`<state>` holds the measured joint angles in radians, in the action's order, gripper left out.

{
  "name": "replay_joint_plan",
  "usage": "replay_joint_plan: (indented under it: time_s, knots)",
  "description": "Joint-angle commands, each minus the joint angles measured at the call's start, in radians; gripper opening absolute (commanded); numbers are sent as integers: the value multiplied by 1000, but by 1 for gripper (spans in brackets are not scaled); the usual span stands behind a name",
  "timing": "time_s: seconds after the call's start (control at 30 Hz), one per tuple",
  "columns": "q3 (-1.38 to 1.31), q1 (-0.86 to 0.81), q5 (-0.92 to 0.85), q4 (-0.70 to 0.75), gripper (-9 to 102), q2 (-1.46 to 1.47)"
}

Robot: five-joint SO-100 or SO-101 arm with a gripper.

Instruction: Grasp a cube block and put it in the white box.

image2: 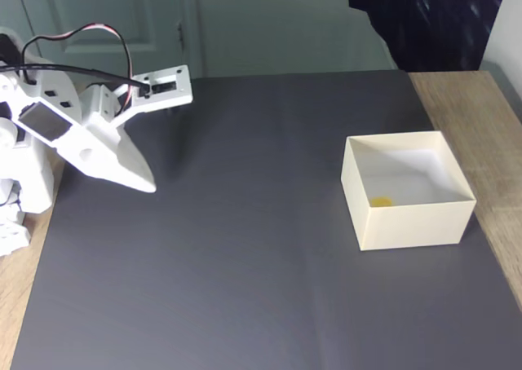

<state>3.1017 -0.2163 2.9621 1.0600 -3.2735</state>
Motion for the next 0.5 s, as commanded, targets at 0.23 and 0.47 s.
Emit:
replay_joint_plan:
  time_s: [0.23,0.47]
  knots:
    - [54,17,-71,52,0,-6]
    - [81,5,-106,54,0,-6]
